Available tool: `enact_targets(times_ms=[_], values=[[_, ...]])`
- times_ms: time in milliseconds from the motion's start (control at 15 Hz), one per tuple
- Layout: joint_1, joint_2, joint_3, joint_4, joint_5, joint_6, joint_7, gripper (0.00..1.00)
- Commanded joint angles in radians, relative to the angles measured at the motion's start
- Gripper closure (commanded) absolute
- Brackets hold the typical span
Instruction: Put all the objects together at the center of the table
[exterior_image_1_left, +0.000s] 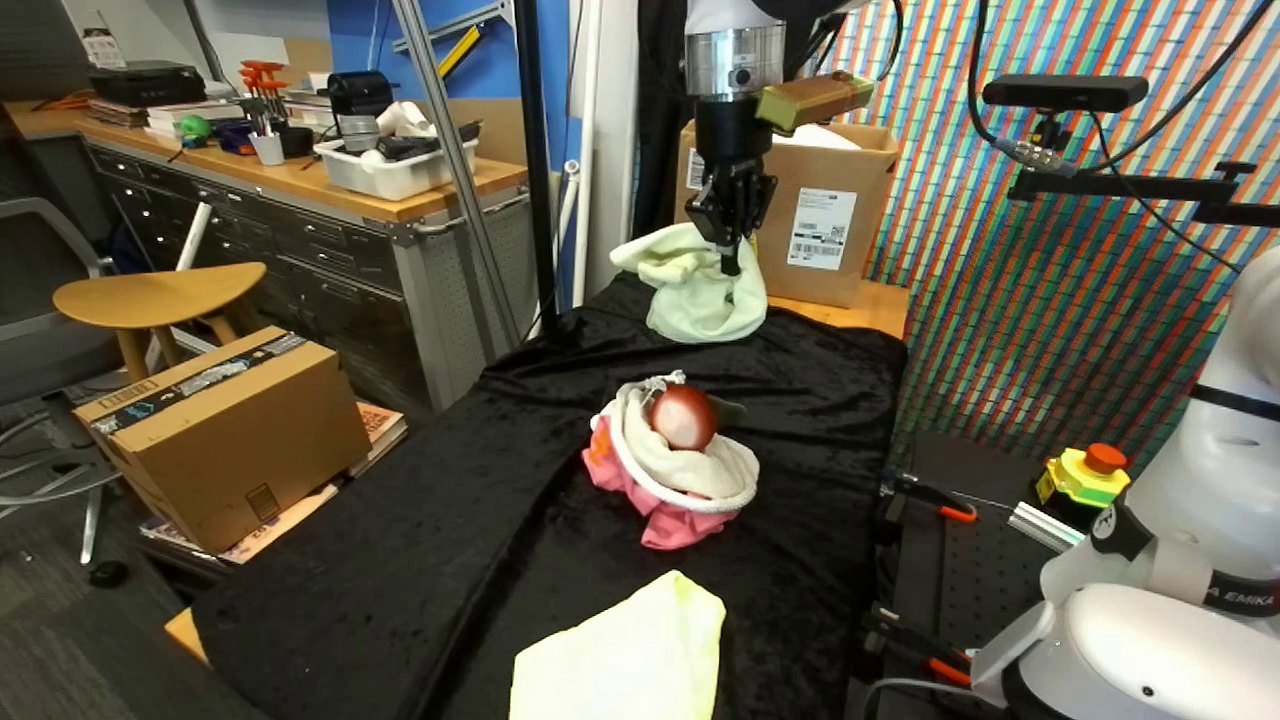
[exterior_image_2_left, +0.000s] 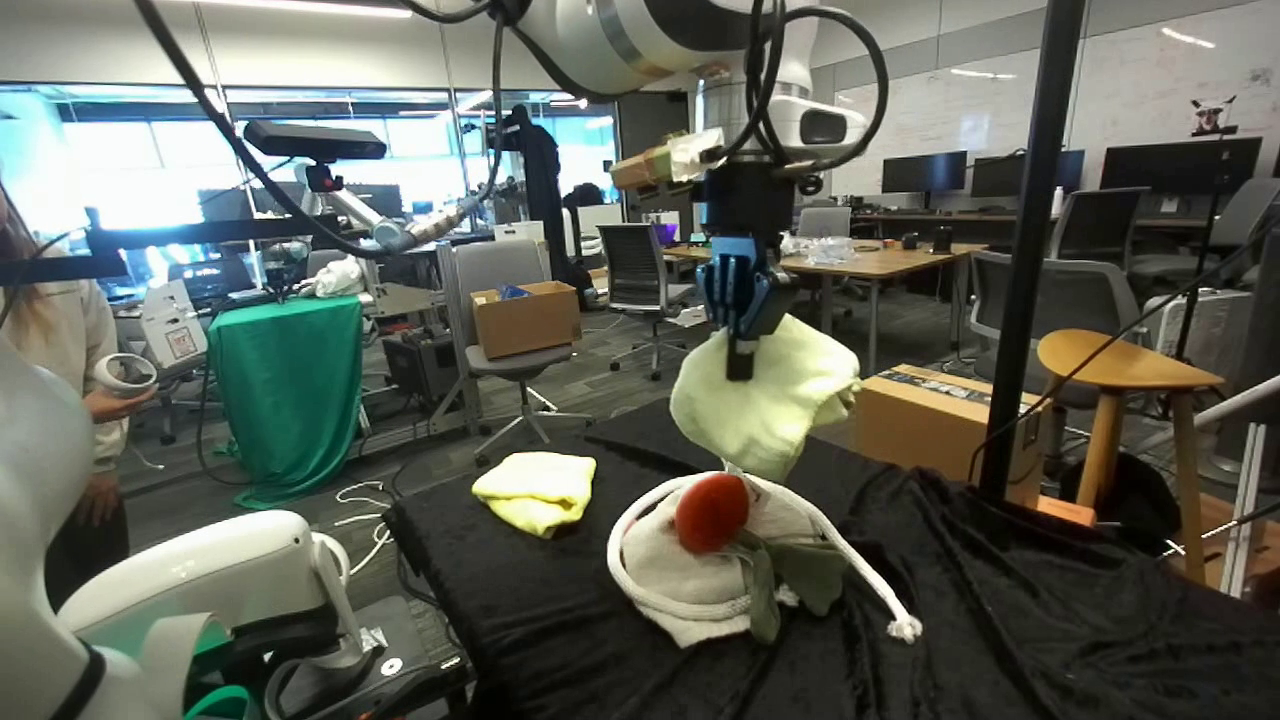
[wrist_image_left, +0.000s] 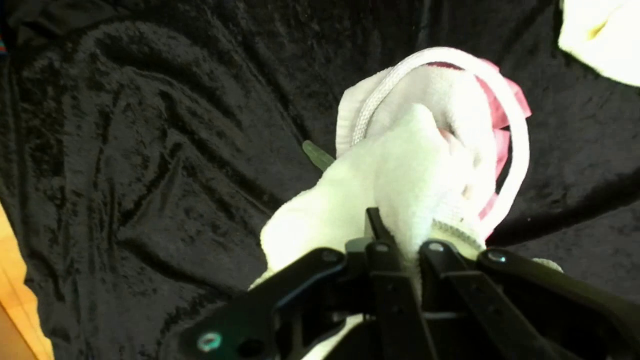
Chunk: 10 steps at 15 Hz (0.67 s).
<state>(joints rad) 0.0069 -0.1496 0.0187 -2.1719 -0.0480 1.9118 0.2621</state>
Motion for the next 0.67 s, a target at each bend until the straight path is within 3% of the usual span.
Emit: enact_targets(times_ms=[0,600], values=[[0.037,-0.05,0.041,-0.047,-0.001,0.049,-0.073,0.94],[0.1,0.044,0.108,-0.084,0.006,0.127,-0.082,0.94]])
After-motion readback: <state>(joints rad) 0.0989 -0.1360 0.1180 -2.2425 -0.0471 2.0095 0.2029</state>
